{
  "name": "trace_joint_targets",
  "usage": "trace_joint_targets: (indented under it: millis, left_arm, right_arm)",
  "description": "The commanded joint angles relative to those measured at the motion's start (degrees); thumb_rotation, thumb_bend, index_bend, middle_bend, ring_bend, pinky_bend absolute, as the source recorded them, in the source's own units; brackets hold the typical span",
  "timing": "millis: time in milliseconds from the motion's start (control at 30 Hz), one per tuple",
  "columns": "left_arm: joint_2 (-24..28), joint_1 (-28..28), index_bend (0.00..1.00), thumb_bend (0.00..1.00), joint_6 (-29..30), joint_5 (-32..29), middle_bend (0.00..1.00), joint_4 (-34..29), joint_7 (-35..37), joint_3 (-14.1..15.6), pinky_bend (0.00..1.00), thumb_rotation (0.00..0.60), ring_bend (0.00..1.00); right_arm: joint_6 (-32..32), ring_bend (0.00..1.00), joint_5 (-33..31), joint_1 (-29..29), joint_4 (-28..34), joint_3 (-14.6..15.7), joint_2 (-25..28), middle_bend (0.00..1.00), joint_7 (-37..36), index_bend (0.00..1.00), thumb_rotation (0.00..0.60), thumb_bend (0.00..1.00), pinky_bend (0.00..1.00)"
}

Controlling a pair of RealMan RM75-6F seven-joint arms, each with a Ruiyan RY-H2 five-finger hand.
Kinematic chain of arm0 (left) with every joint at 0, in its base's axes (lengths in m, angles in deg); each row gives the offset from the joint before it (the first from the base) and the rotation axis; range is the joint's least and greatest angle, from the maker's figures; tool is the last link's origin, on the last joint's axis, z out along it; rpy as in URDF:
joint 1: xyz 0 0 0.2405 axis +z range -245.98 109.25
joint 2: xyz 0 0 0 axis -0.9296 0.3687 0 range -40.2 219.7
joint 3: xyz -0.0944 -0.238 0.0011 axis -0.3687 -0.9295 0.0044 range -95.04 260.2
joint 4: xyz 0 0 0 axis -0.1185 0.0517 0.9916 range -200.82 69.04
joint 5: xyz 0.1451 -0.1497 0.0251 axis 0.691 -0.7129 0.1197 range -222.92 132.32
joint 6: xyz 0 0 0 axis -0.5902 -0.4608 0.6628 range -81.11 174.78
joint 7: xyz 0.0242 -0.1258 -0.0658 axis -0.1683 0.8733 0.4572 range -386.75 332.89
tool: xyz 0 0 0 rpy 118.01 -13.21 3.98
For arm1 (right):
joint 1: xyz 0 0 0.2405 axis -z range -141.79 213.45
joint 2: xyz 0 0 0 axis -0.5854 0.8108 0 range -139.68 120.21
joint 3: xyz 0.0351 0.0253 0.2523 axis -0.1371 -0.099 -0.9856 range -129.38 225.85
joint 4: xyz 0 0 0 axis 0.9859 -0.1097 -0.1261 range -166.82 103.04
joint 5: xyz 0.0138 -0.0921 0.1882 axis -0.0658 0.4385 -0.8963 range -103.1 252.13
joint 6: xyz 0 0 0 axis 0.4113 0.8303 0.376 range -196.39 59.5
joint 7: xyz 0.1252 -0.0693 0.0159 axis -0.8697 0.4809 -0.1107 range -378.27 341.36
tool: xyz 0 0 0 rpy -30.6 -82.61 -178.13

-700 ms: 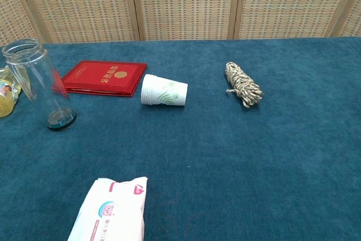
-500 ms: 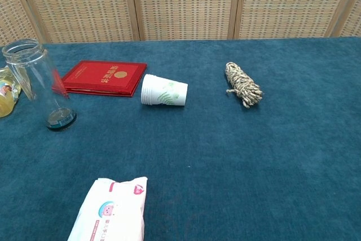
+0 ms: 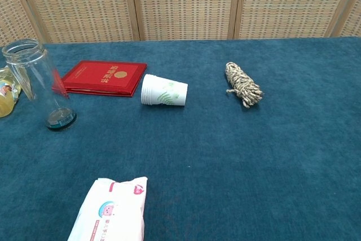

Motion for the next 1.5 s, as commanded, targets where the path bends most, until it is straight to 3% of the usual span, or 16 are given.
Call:
trace_joint_targets:
  millis: [33,267,400,567,833,967,1500]
  left_arm:
    - [0.0,-0.2,0.00,0.19,-0.4,0.5,0.00,-0.1,0.5,0.3,0.00,0.600,0.00]
    - [1.1,-1.4,0.00,0.19,-1.3,3.1,0.00,0.4,3.8,0.8,0.00,0.600,0.00]
    - [3.9,-3.0,0.00,0.19,-3.0,6.5,0.00,1.0,10.8,2.2,0.00,0.600,0.00]
    - [7.0,-4.2,0.00,0.19,-4.4,7.8,0.00,2.7,12.2,2.8,0.00,0.600,0.00]
    - [9.1,-6.7,0.13,0.19,-9.6,8.5,0.00,5.4,15.1,4.2,0.00,0.600,0.00]
    - [8.4,-8.0,0.23,0.19,-12.2,8.0,0.00,7.2,14.2,4.2,0.00,0.600,0.00]
    - [0.3,-11.6,0.34,0.25,-18.8,4.5,0.00,15.4,14.2,3.0,0.00,0.600,0.00]
  right_arm:
    - [0.0,0.00,-0.2,0.0,-0.1,-0.1,-0.1,0.00,0.1,0.00,0.600,0.00,0.00]
    - [0.0,0.00,-0.5,0.0,-0.1,-0.3,-0.1,0.00,0.3,0.00,0.600,0.00,0.00]
    - [-0.2,0.00,-0.5,0.1,-0.2,-0.3,-0.1,0.00,0.2,0.00,0.600,0.00,0.00]
    - [-0.1,0.00,-0.3,0.1,0.0,-0.2,-0.2,0.00,0.4,0.00,0.600,0.00,0.00]
    - [-0.1,0.00,-0.3,0.1,0.0,-0.1,-0.2,0.00,0.6,0.00,0.600,0.00,0.00]
    - [-0.1,0.00,-0.3,0.0,0.0,-0.2,-0.3,0.00,0.7,0.00,0.600,0.00,0.00]
    - [0.2,0.00,-0.4,0.0,-0.1,-0.2,-0.4,0.00,1.0,0.00,0.600,0.00,0.00]
